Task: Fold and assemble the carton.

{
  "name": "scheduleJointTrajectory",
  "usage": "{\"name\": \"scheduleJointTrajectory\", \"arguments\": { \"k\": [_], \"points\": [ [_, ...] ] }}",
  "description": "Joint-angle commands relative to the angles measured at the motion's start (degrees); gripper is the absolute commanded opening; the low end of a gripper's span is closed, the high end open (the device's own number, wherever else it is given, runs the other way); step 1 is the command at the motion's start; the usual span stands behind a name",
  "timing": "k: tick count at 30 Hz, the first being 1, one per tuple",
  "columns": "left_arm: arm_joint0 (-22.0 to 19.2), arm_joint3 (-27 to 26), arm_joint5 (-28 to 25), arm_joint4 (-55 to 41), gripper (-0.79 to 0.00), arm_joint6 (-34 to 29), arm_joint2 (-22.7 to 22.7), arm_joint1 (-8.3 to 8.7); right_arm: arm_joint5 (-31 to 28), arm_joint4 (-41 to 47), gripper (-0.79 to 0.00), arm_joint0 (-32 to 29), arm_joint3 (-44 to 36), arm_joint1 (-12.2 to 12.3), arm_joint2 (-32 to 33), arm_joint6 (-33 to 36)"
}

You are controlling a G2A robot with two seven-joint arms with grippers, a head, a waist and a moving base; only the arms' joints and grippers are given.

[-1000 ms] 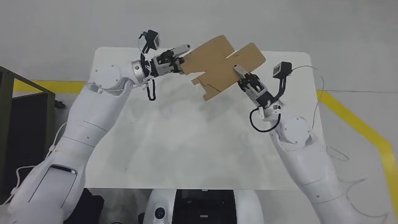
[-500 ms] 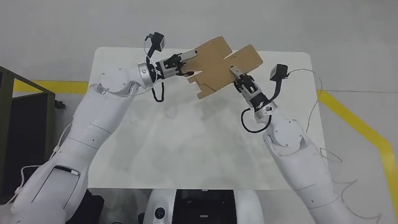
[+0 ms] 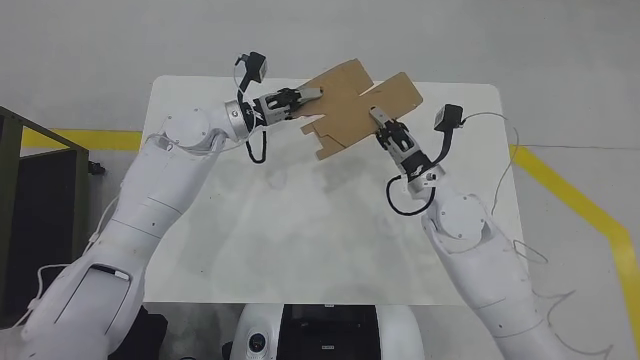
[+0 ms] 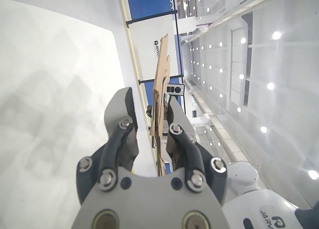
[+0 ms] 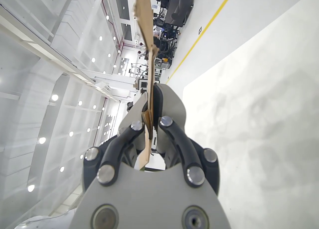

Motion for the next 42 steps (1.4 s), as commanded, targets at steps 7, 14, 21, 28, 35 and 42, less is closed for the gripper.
{"name": "scheduleJointTrajectory", "arguments": {
  "k": [7, 14, 21, 28, 35, 42],
  "points": [
    [0.04, 0.09, 0.15, 0.07, -0.785, -0.21, -0.63, -0.22, -0.35, 0.24, 0.0, -0.33, -0.33, -0.28, 0.22, 0.55],
    [-0.17, 0.36, 0.31, -0.48, -0.785, -1.48, -3.07, 0.1, -4.36, 3.63, 0.0, -0.19, 0.87, 0.08, 3.26, 6.47],
    [-1.05, 1.13, 0.6, 1.0, -0.785, -5.84, -5.3, 0.74, -6.44, 9.77, 0.0, 1.42, 4.41, 1.7, 8.53, 27.37],
    [-1.32, 2.32, -0.34, 3.43, -0.785, -12.64, -7.0, 1.64, -6.67, 11.56, 0.0, 5.28, 10.93, 3.83, 13.33, 51.05],
    [-0.4, 0.71, -0.39, 3.63, -0.785, -17.68, -6.75, 1.96, -8.15, 7.6, 0.0, 12.22, 19.8, 4.84, 12.13, 64.48],
    [-0.1, -0.48, 0.65, 4.4, -0.785, -18.44, -5.77, 1.91, -9.52, 9.57, 0.0, 13.81, 22.09, 4.74, 11.8, 64.6]
  ]
}}
